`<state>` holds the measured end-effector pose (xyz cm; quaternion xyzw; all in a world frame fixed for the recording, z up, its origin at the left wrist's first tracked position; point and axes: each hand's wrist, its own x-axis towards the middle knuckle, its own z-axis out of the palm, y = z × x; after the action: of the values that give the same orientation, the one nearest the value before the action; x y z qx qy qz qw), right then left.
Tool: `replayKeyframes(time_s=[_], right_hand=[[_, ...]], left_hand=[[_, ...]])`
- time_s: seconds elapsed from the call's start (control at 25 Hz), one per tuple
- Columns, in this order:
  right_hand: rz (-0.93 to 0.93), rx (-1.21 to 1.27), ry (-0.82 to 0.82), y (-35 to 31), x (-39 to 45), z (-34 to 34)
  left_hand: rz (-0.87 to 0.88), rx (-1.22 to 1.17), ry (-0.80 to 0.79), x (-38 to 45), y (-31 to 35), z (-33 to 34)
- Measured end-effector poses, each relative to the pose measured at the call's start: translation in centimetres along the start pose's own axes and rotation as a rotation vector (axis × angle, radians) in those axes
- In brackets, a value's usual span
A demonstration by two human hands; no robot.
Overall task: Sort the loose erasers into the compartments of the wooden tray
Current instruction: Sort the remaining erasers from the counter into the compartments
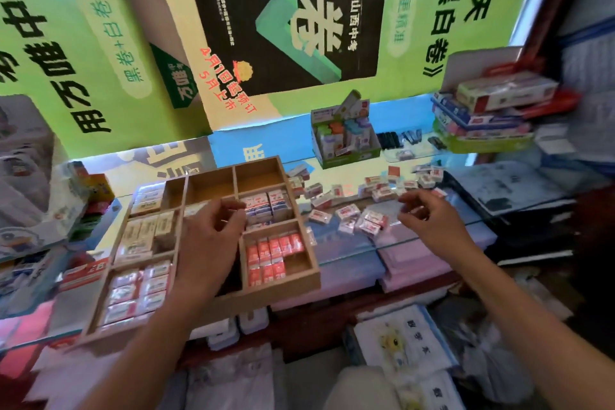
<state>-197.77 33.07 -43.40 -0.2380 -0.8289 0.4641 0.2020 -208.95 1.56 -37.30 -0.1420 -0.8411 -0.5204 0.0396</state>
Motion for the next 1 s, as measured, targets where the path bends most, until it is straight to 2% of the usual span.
replayKeyframes(time_s=[0.08, 0.16, 0.32, 0.4, 0.48, 0.56, 0.6, 0.68, 0.84, 0.92, 1.0], right_hand=[[0.005, 0.094, 0.040, 0.5, 0.5, -0.2], [0.027, 0.222, 0.088, 0.8, 0.7, -0.4], [0.082, 0.400, 0.099, 0.8, 1.2, -0.5], [0.079, 0.430, 0.108, 0.5, 1.2, -0.4], [0.069, 0.415, 0.097, 0.7, 1.0, -0.2], [0.059, 0.349, 0.064, 1.1, 1.0, -0.2], [0.046, 0.299, 0.045, 1.3, 1.2, -0.2], [-0.025, 0.167, 0.043, 1.5, 1.3, 0.5], [-0.290, -0.277, 0.260, 2.2, 1.0, 3.9], [-0.316, -0.367, 0.343, 2.5, 1.1, 4.6], [-0.338, -0.405, 0.366, 2.8, 1.4, 4.9]], left_hand=[[0.102, 0.087, -0.146, -0.2, 1.4, 3.4], [0.192, 0.160, -0.220, 0.1, 2.1, 6.3], [0.283, 0.300, -0.245, 2.9, 2.5, 10.8], [0.288, 0.403, -0.204, 5.2, 2.7, 11.9], [0.291, 0.641, -0.159, 7.9, 2.4, 11.9], [0.269, 0.923, -0.232, 9.6, 1.7, 11.4], [0.266, 0.979, -0.278, 10.1, 1.3, 11.3], [0.290, 0.931, -0.305, 10.3, 0.8, 11.4], [0.330, 0.807, -0.311, 9.7, 0.5, 11.4], [0.353, 0.694, -0.312, 9.5, -0.1, 11.1], [0.356, 0.519, -0.216, 10.5, -0.8, 10.4]])
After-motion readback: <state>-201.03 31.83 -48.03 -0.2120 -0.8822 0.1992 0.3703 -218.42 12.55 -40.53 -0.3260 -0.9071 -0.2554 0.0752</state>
